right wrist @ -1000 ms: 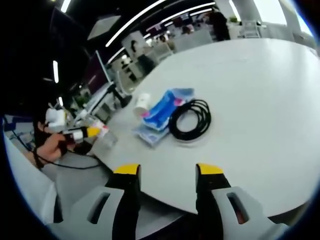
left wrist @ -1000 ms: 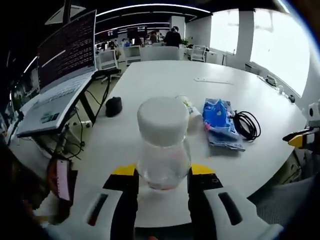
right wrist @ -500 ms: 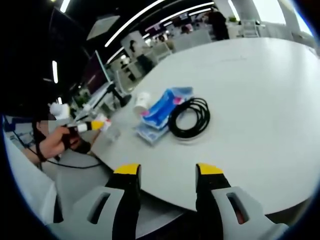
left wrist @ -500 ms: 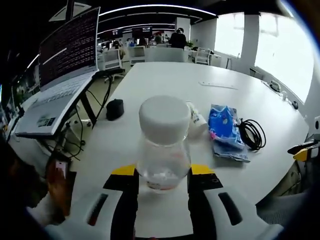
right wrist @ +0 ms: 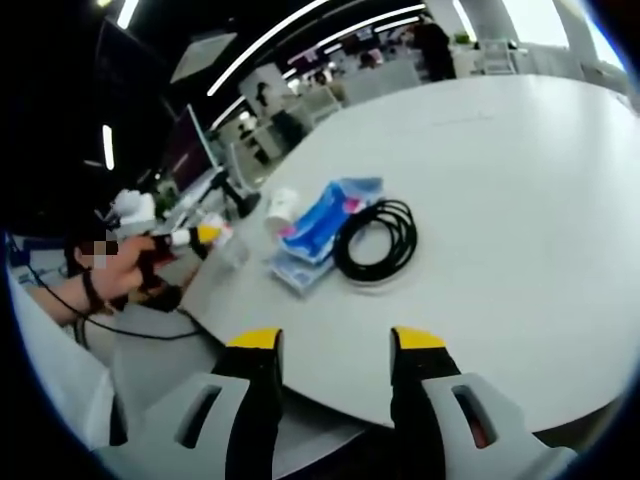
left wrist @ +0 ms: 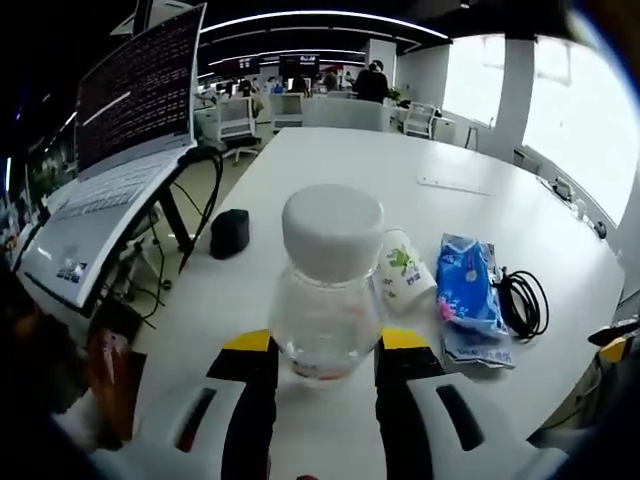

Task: Arrange the tabletop items into an orderly group along one side of the table until the central work area is clear of visible clutter.

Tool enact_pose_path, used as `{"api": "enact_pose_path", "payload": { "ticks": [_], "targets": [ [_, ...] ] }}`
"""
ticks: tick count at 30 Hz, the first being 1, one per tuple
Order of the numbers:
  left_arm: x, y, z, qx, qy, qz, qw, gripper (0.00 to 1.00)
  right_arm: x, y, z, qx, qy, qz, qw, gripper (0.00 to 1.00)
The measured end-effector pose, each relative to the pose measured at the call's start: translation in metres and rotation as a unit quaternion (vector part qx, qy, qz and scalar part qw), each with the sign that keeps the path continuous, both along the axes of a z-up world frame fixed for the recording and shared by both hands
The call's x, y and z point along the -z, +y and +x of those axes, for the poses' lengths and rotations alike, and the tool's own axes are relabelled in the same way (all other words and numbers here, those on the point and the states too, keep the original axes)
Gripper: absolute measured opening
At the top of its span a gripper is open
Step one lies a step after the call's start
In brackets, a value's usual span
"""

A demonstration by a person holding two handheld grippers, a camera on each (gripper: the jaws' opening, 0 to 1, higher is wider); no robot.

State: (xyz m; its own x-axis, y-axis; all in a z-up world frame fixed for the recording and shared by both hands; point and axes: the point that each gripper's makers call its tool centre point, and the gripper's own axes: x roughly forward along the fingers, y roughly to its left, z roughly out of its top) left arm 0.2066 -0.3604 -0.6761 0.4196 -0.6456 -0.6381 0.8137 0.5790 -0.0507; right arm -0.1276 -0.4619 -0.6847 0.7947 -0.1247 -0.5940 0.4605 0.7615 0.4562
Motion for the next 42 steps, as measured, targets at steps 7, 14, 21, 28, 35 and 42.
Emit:
{"api": "enact_pose_path", "payload": {
  "ticks": [7, 14, 21, 28, 35, 42],
  "targets": [
    [0.001, -0.015, 0.010, -0.005, 0.000, -0.005, 1.0000, 0.37, 0.001, -0.004, -0.006, 0.006, 0.002, -0.001, 1.0000, 0.41],
    [0.003, -0.026, 0.020, -0.012, 0.001, -0.008, 0.9999, 0.37, 0.003, -0.006, -0.012, 0.013, 0.003, 0.000, 0.9999, 0.41],
    [0.005, -0.038, 0.028, -0.016, 0.000, -0.012, 0.9998, 0.37, 0.005, -0.007, -0.019, 0.019, 0.006, 0.001, 0.9998, 0.41],
    [0.006, -0.052, 0.034, -0.023, 0.006, -0.019, 0.9995, 0.37, 0.005, -0.008, -0.020, 0.020, 0.005, 0.002, 0.9998, 0.41],
    [0.008, -0.061, 0.038, -0.026, 0.012, -0.023, 0.9993, 0.37, 0.005, -0.008, -0.022, 0.020, 0.007, 0.001, 0.9998, 0.41],
    [0.009, -0.069, 0.042, -0.027, 0.017, -0.028, 0.9991, 0.37, 0.005, -0.009, -0.025, 0.024, 0.008, 0.003, 0.9997, 0.41]
  ]
}}
